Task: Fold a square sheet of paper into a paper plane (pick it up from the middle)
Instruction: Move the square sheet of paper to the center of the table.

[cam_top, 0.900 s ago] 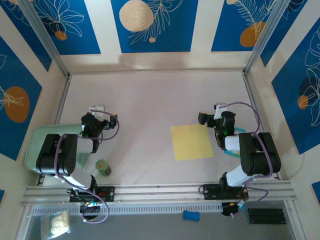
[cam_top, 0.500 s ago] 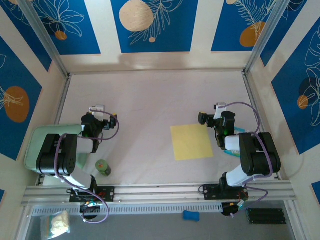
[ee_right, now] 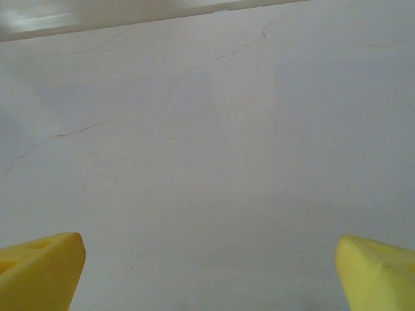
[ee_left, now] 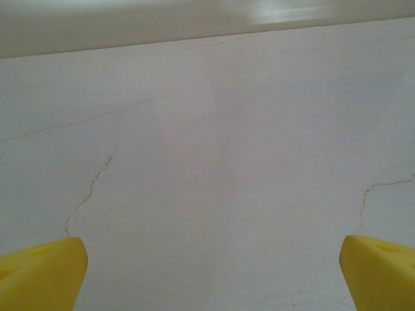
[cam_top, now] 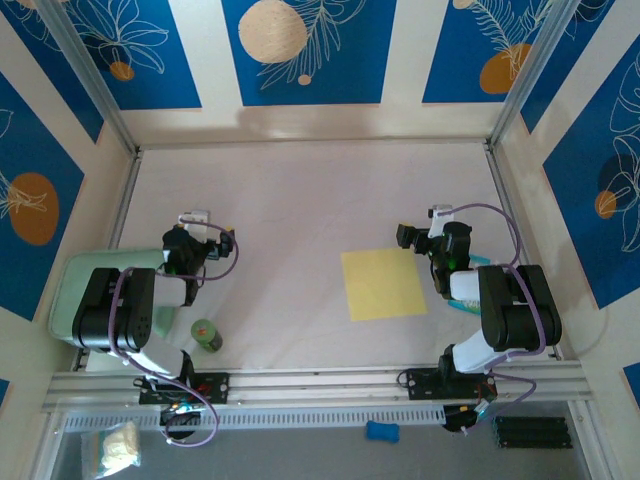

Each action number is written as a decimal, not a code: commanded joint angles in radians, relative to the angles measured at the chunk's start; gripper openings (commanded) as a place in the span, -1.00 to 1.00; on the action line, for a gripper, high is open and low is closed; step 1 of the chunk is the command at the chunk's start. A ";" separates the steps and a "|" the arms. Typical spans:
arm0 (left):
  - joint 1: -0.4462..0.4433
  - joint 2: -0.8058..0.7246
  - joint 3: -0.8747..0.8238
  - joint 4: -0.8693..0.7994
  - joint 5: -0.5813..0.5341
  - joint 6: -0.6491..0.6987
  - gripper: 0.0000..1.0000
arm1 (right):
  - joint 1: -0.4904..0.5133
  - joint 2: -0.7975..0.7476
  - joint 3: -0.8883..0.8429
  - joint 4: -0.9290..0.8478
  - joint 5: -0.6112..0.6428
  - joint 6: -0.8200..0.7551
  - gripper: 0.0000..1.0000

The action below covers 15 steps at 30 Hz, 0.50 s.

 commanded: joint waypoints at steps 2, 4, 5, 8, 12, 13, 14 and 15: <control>-0.010 0.005 0.001 0.012 -0.009 0.006 0.99 | -0.002 0.000 0.026 0.009 -0.011 -0.017 0.98; -0.010 0.005 0.000 0.014 -0.010 0.005 0.99 | -0.001 -0.001 0.024 0.013 -0.011 -0.016 0.98; -0.010 0.004 -0.001 0.016 -0.011 0.006 0.99 | 0.000 -0.004 0.020 0.019 -0.011 -0.018 0.98; -0.010 -0.018 -0.035 0.069 -0.002 0.008 0.99 | 0.003 -0.046 0.053 -0.077 -0.006 -0.020 0.98; -0.010 -0.159 -0.052 -0.022 -0.078 -0.014 0.99 | 0.007 -0.150 0.130 -0.284 0.025 -0.011 0.98; -0.010 -0.203 -0.039 -0.077 -0.084 -0.014 0.99 | 0.007 -0.180 0.147 -0.330 0.033 0.001 0.98; -0.012 -0.243 -0.024 -0.139 -0.091 -0.016 0.99 | 0.008 -0.202 0.167 -0.381 0.043 0.023 0.98; -0.013 -0.287 -0.005 -0.199 -0.104 -0.032 0.99 | 0.010 -0.227 0.193 -0.447 0.050 0.051 0.98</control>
